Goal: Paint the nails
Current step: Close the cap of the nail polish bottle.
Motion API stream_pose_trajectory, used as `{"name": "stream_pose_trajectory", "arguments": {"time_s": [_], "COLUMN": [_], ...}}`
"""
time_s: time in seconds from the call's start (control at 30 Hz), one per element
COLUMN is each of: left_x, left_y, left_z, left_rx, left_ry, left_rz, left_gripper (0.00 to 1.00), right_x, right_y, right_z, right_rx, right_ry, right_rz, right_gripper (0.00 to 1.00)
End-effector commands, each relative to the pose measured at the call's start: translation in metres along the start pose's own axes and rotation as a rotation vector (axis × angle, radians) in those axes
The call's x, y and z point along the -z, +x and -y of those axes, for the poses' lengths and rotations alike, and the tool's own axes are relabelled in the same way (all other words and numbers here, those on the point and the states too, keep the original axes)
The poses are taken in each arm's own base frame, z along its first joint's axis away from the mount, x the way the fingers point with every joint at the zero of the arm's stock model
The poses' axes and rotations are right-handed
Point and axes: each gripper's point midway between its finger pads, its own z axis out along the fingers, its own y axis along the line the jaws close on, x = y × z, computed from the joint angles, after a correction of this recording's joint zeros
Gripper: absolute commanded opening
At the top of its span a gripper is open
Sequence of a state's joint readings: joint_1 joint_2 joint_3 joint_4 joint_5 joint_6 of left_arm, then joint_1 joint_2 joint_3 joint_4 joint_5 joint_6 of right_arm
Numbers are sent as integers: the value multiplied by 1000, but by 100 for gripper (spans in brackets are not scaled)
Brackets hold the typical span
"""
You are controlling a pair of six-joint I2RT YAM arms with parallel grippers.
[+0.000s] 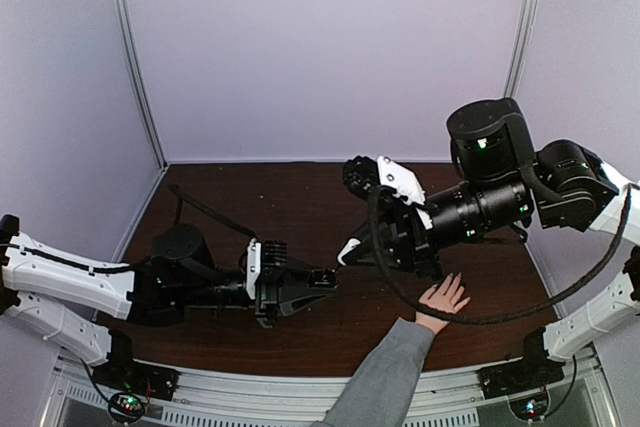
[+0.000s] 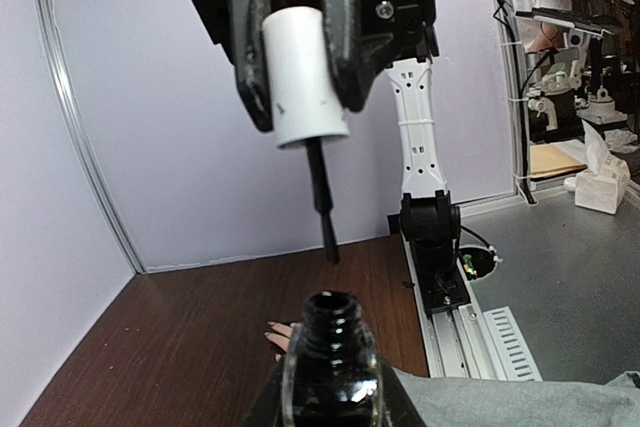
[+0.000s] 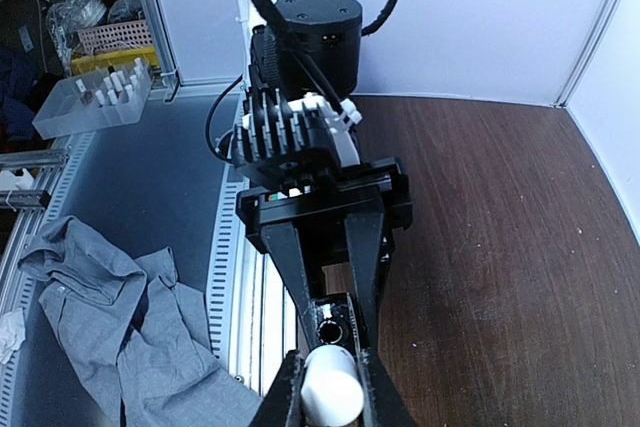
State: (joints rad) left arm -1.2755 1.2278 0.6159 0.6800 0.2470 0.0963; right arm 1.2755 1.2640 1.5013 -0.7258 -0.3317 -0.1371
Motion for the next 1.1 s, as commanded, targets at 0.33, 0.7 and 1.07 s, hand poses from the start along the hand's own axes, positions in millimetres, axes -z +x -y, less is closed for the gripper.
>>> {"name": "stream_pose_trajectory", "arguments": {"time_s": [0.33,0.7,1.07], "left_x": [-8,-10,-8], "left_y": [-18,-18,-18], "left_z": [-1,-2,-1], "left_rx": [-30,-20,-17], "left_ry": [-5,-8,-6], "left_rz": [52,54,58], "left_gripper": [0,0,0], "right_x": [4,-4,-12], "right_y": [-6,-1,11], "right_z": [1,-4,0], "right_rx": [56,57,51], "right_ry": [57,34,51], "right_rz": [2,-14,-49], "right_gripper": [0,0,0]}}
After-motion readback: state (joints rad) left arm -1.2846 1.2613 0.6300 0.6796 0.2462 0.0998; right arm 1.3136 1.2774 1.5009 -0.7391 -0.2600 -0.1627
